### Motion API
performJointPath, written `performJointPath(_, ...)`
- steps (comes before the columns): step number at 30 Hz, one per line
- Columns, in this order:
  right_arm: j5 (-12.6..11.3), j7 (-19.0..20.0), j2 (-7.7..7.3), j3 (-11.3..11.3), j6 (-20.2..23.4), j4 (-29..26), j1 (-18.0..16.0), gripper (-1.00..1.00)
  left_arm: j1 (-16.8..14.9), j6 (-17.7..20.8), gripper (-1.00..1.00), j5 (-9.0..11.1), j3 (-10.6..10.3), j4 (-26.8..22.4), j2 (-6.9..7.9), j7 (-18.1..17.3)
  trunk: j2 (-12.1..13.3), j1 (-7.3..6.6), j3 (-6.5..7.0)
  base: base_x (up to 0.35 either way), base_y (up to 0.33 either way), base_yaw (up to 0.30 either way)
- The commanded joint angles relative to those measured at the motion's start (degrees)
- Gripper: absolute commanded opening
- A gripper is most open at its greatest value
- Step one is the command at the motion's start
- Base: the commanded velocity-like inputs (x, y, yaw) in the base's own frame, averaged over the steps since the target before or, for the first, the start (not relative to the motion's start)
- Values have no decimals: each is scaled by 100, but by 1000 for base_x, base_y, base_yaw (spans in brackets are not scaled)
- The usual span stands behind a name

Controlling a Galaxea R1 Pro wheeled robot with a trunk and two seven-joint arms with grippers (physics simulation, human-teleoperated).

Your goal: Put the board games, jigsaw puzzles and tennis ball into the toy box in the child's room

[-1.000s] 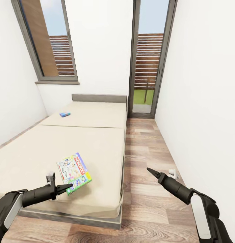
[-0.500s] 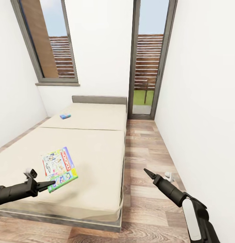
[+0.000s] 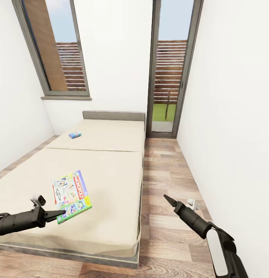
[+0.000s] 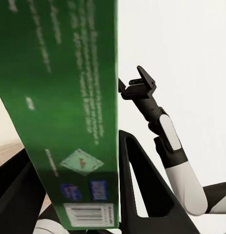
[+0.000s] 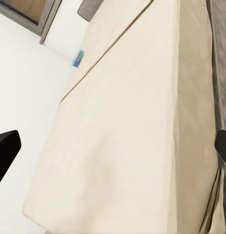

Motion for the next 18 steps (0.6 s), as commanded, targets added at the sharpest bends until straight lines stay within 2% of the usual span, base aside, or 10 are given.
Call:
performJointPath(1, -18, 17, 6, -16, 41, 2, -5, 100, -2, 61, -100, -4, -5, 0, 10, -23, 39, -23, 13, 0, 0, 0)
performJointPath(10, -15, 15, 54, 8, 40, -2, -5, 100, -2, 61, -100, -9, -8, -1, 16, -28, 400, -221, 175, 0, 0, 0)
performJointPath(18, -19, 13, 68, 206, 43, -7, -6, 100, -2, 61, -100, -4, -9, -1, 24, -35, 721, -397, 318, 0, 0, 0)
